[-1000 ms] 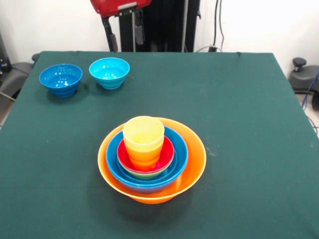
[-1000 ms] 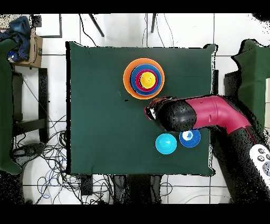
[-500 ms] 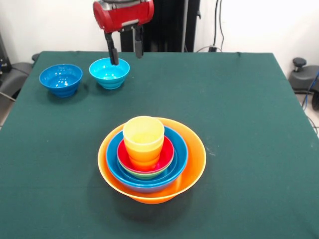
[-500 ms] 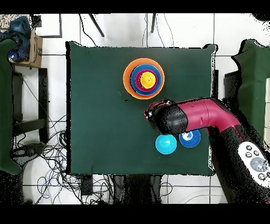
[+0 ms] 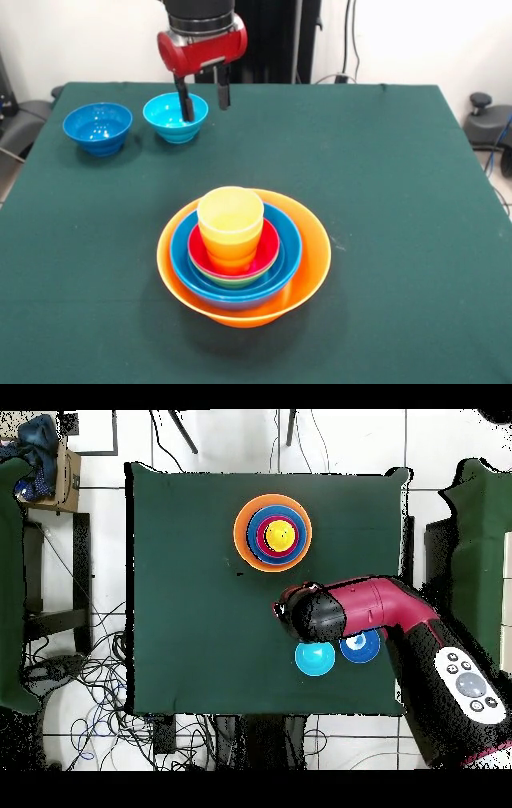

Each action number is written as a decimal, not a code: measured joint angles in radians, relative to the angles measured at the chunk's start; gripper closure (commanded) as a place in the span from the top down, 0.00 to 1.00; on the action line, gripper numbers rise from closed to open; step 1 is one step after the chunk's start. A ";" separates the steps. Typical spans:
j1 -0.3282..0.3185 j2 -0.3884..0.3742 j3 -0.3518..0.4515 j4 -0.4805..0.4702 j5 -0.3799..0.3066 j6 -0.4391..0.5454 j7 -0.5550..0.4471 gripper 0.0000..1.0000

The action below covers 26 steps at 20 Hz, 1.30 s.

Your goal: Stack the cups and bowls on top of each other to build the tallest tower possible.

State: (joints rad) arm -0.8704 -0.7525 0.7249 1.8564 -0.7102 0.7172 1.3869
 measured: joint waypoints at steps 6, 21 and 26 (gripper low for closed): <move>0.004 0.025 -0.006 0.000 -0.016 0.000 0.000 1.00; -0.049 0.045 0.006 0.020 -0.015 0.000 0.000 1.00; -0.104 0.033 0.018 0.041 -0.015 0.000 0.000 1.00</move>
State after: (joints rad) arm -0.9749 -0.7191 0.7428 1.8978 -0.7255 0.7172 1.3869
